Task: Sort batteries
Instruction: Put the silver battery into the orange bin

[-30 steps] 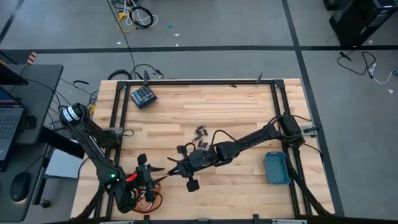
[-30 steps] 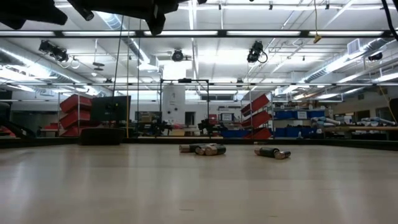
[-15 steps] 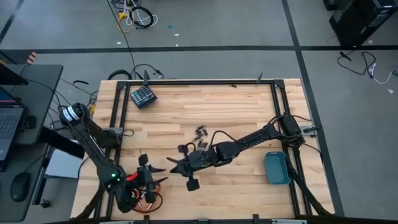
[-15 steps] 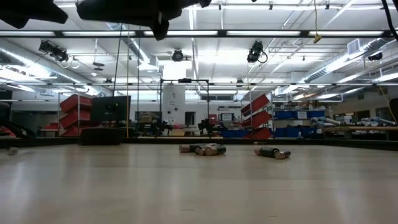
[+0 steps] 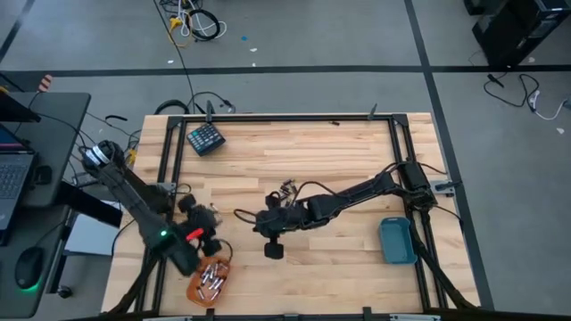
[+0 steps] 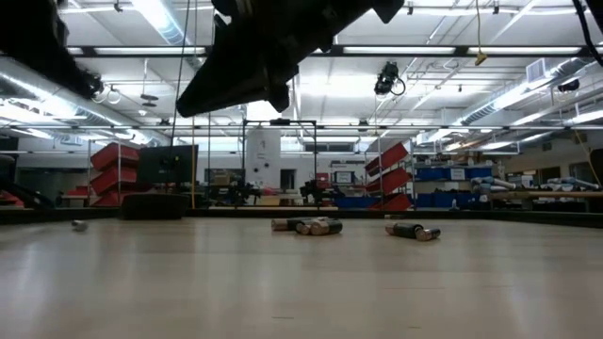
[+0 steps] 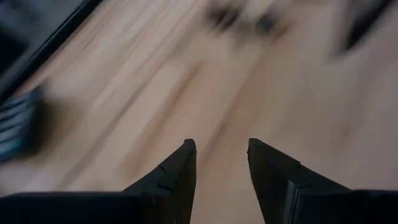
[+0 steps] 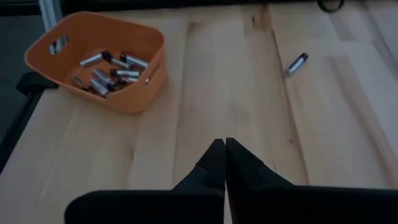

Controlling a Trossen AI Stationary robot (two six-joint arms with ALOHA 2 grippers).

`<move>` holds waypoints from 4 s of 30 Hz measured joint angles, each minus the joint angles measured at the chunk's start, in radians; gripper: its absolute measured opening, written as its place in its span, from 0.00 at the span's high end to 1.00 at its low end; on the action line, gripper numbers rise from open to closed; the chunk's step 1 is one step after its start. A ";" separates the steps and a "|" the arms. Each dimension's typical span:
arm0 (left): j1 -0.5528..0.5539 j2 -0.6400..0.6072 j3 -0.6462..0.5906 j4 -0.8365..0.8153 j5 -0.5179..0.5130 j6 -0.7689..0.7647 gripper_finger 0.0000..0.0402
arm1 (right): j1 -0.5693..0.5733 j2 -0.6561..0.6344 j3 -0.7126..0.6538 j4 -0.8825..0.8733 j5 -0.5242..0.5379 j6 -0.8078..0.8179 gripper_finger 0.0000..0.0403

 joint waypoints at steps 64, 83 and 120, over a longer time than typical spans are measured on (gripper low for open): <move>-0.228 -0.335 0.019 -0.332 -0.110 0.074 0.65 | -0.405 0.540 0.778 -0.702 0.112 0.411 1.00; -0.228 -0.334 0.018 -0.316 -0.129 0.075 0.65 | -0.424 0.367 0.766 -1.000 0.215 0.239 1.00; -0.228 -0.327 0.017 -0.291 -0.147 0.079 0.65 | -0.826 0.440 0.768 -0.833 -0.355 0.055 1.00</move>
